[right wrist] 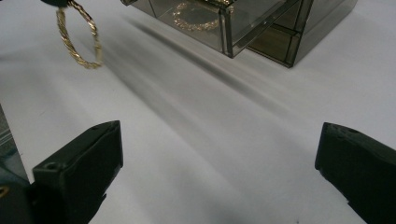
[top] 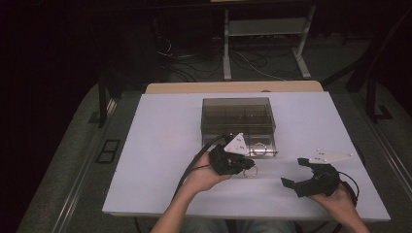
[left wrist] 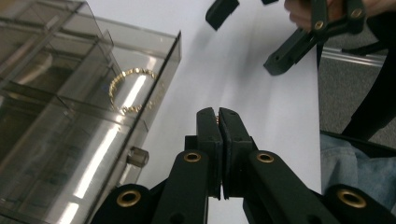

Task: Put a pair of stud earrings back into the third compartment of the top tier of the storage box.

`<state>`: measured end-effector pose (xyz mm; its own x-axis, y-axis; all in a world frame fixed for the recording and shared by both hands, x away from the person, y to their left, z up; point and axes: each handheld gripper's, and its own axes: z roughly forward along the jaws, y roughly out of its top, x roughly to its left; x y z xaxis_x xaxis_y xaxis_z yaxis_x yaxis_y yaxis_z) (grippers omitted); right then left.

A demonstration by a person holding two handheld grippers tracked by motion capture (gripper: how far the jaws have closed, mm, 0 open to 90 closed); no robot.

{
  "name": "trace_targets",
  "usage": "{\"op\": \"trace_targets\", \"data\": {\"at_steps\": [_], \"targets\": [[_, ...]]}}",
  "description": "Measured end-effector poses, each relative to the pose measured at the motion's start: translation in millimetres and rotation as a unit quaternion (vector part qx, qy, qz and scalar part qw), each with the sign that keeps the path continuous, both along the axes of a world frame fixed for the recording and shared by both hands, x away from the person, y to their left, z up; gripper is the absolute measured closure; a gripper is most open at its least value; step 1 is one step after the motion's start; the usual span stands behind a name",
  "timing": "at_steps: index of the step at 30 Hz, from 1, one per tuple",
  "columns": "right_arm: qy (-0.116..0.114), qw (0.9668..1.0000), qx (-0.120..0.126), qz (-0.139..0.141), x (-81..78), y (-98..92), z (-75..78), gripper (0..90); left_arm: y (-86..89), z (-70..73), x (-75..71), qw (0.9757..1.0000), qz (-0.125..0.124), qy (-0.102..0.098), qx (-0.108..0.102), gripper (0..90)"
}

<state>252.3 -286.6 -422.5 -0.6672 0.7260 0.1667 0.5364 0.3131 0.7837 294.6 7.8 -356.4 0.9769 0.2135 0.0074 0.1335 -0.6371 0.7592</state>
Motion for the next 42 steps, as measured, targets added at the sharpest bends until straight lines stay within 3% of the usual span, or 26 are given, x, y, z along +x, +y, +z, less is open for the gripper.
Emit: {"op": "trace_targets", "data": {"at_steps": [5,23,42], "targets": [[-0.003,1.0,-0.001,0.0,0.5,-0.8,-0.2,0.3,1.9,9.2,1.9,0.9999,0.001,-0.006,-0.012,87.5],[-0.006,1.0,0.0,-0.001,0.4,-0.6,-0.4,0.3,-3.3,39.5,9.4,0.9993,0.003,-0.033,-0.019,87.5],[-0.002,1.0,0.001,-0.002,0.1,-0.8,-0.3,0.3,-12.5,52.1,28.4,0.999,0.009,-0.04,-0.017,87.4]]}}
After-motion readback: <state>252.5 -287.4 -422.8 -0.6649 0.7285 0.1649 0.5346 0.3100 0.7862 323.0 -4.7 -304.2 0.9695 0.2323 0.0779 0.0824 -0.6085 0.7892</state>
